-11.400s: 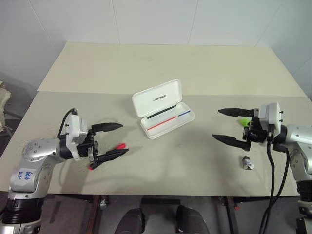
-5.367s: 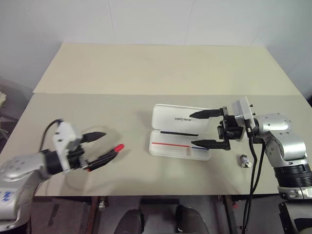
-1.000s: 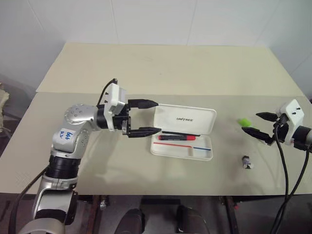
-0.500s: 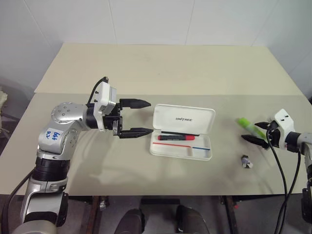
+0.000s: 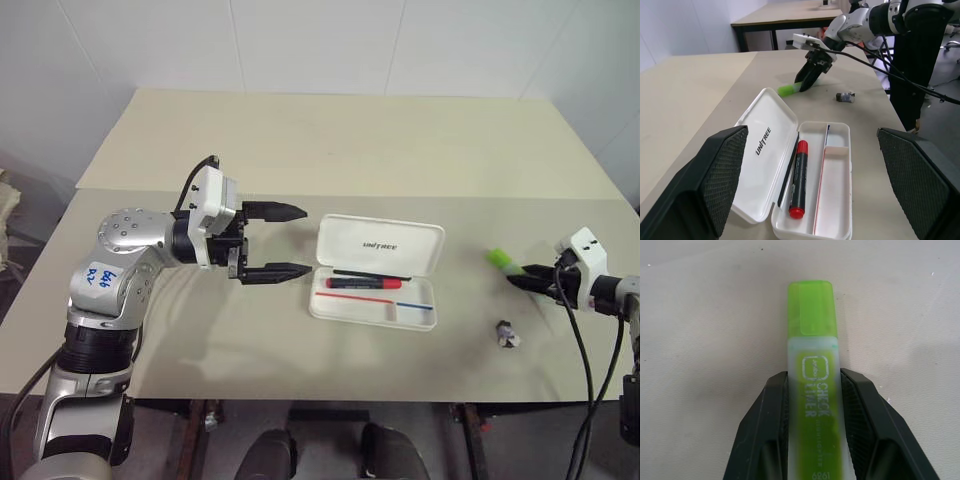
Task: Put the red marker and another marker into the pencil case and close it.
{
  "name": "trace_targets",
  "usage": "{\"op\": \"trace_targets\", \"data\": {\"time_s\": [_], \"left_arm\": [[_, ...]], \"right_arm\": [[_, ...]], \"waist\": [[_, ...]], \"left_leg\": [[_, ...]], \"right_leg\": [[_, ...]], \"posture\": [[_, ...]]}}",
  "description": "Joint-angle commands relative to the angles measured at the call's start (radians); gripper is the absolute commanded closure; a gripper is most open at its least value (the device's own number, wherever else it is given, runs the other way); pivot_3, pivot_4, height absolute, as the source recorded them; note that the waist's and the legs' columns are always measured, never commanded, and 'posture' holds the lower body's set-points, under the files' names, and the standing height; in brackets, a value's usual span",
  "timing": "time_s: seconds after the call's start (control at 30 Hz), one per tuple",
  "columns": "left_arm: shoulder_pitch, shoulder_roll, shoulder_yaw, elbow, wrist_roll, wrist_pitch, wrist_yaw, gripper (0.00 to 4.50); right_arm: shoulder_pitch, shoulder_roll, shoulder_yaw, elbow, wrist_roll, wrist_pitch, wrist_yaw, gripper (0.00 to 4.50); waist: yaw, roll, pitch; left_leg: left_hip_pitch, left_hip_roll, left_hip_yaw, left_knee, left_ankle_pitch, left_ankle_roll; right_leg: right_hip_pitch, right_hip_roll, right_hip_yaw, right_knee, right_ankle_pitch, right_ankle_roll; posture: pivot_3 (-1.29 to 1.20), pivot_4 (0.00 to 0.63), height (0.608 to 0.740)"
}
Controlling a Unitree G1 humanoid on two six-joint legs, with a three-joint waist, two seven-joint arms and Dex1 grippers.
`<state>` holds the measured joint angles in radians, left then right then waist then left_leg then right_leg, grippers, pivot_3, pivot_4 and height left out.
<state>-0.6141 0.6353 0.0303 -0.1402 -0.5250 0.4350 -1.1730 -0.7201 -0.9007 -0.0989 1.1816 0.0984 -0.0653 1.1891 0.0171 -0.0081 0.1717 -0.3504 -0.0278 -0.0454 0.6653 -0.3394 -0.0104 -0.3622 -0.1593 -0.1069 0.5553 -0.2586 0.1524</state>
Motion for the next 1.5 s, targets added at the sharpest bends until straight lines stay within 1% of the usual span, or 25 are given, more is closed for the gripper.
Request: {"op": "trace_targets", "data": {"time_s": [0.03,0.13,0.27,0.4,0.5,0.6,0.67,0.73,0.8,0.9,0.97,1.07,1.17,1.23,1.37,1.43,1.5], "left_arm": [[-0.012,-0.003,0.007,-0.002,-0.016,-0.023,-0.009,0.09],[-0.017,-0.006,-0.002,0.022,-0.006,-0.043,-0.025,0.09],[-0.011,-0.007,-0.012,0.045,0.003,-0.07,-0.039,0.09],[0.013,-0.007,-0.014,0.055,0.006,-0.092,-0.047,0.09],[0.033,-0.012,-0.017,0.058,0.007,-0.106,-0.045,0.09],[0.045,-0.016,-0.019,0.055,0.007,-0.115,-0.041,0.09],[0.058,-0.014,-0.015,0.058,0.009,-0.123,-0.042,0.09],[0.064,-0.013,-0.015,0.059,0.01,-0.125,-0.04,0.09],[0.082,-0.007,-0.006,0.063,0.01,-0.131,-0.039,0.09],[0.093,-0.01,0.005,0.06,0.001,-0.119,-0.021,0.09],[0.095,-0.023,0.018,0.05,-0.022,-0.098,0.003,0.09],[0.098,-0.021,0.016,0.034,-0.017,-0.091,0.013,0.09],[0.136,0.005,0.028,0.017,-0.002,-0.095,0.019,0.09],[0.149,0.014,0.036,0.013,-0.004,-0.094,0.027,0.09],[0.167,0.031,0.036,0.02,0.007,-0.108,0.026,0.09],[0.185,0.053,0.026,0.041,0.039,-0.144,0.005,0.09],[0.201,0.068,0.017,0.068,0.07,-0.189,-0.012,0.09]], "right_arm": [[0.027,0.013,0.014,-0.029,-0.018,-0.032,0.033,3.41],[0.012,0.026,0.002,-0.082,0.001,-0.067,0.029,3.41],[-0.005,0.027,-0.035,-0.175,0.05,-0.08,0.06,3.41],[0.015,0.013,-0.082,-0.339,0.119,-0.059,0.09,3.41],[0.073,-0.003,-0.133,-0.565,0.205,0.031,0.099,3.41],[0.146,-0.014,-0.153,-0.774,0.28,0.146,0.112,3.41],[0.218,-0.026,-0.143,-1.003,0.374,0.29,0.127,3.41],[0.26,-0.031,-0.14,-1.141,0.433,0.39,0.117,3.41],[0.306,-0.035,-0.1,-1.315,0.509,0.539,0.091,3.41],[0.334,-0.018,-0.057,-1.448,0.569,0.647,0.064,3.41],[0.339,0.005,-0.013,-1.495,0.577,0.676,0.046,3.41],[0.346,0.02,0.038,-1.508,0.545,0.677,0.03,3.41],[0.338,0.053,0.148,-1.508,0.461,0.681,-0.029,3.41],[0.313,0.086,0.199,-1.501,0.424,0.678,-0.057,3.41],[0.255,0.14,0.3,-1.457,0.33,0.636,-0.07,3.41],[0.208,0.182,0.373,-1.404,0.258,0.593,-0.071,3.41],[0.166,0.225,0.419,-1.36,0.216,0.569,-0.07,3.41]], "waist": [[-0.003,0.0,0.0],[-0.014,0.0,0.0],[-0.022,0.002,0.001],[-0.021,0.003,0.002],[-0.016,0.003,0.001],[-0.004,0.003,0.001],[0.003,0.003,0.002],[0.006,0.003,0.002],[0.008,0.003,0.001],[0.01,0.003,0.001],[0.01,0.002,0.001],[0.01,0.002,0.001],[0.007,0.001,0.0],[0.004,0.001,0.0],[0.004,0.001,0.0],[0.003,0.0,0.0],[0.002,0.0,0.0]], "left_leg": [[0.0,0.001,0.0,0.0,0.0,0.0],[-0.001,0.002,0.001,0.0,0.0,-0.001],[-0.001,0.005,0.002,0.0,0.0,-0.002],[-0.001,0.008,0.003,0.0,0.0,-0.003],[-0.001,0.008,0.003,0.0,0.0,-0.003],[-0.004,0.008,0.003,0.0,0.0,-0.004],[-0.004,0.008,0.003,0.0,0.0,-0.004],[-0.004,0.008,0.003,-0.001,0.0,-0.004],[-0.005,0.008,0.004,-0.001,-0.001,-0.004],[-0.005,0.008,0.004,0.0,-0.001,-0.004],[-0.004,0.008,0.004,0.001,-0.001,-0.004],[-0.004,0.008,0.004,0.001,-0.001,-0.004],[-0.004,0.008,0.004,0.001,-0.001,-0.004],[-0.004,0.009,0.004,0.0,-0.001,-0.004],[-0.004,0.008,0.005,-0.001,-0.001,-0.004],[-0.004,0.008,0.005,-0.001,-0.001,-0.004],[-0.004,0.008,0.005,-0.001,-0.001,-0.004]], "right_leg": [[0.0,0.0,0.0,0.0,0.0,0.0],[0.0,0.002,0.0,-0.001,0.0,0.0],[-0.001,0.005,0.001,-0.001,0.0,0.0],[-0.003,0.007,0.002,-0.001,0.0,-0.001],[-0.004,0.008,0.002,-0.001,0.0,-0.001],[-0.006,0.007,0.001,0.0,0.0,-0.002],[-0.007,0.007,0.001,0.0,0.0,-0.002],[-0.008,0.008,0.001,0.001,0.0,-0.002],[-0.009,0.008,0.001,0.001,0.0,-0.002],[-0.009,0.008,0.001,0.001,0.0,-0.003],[-0.008,0.008,0.002,0.001,0.0,-0.003],[-0.008,0.008,0.002,0.002,0.001,-0.003],[-0.009,0.008,0.002,0.002,0.001,-0.004],[-0.011,0.009,0.002,0.003,0.001,-0.004],[-0.013,0.009,0.002,0.003,0.001,-0.004],[-0.013,0.009,0.002,0.003,0.001,-0.005],[-0.013,0.009,0.002,0.003,0.001,-0.005]], "posture": [[0.0,0.15,0.74],[0.0,0.15,0.74],[0.0,0.15,0.74],[0.0,0.15,0.74],[0.0,0.15,0.74],[0.0,0.15,0.74],[0.0,0.15,0.74],[0.0,0.15,0.74],[0.0,0.15,0.74],[0.0,0.15,0.74],[0.0,0.15,0.74],[0.0,0.15,0.74],[0.0,0.15,0.74],[0.0,0.15,0.74],[0.0,0.15,0.74],[0.0,0.15,0.74],[0.0,0.15,0.74]]}}
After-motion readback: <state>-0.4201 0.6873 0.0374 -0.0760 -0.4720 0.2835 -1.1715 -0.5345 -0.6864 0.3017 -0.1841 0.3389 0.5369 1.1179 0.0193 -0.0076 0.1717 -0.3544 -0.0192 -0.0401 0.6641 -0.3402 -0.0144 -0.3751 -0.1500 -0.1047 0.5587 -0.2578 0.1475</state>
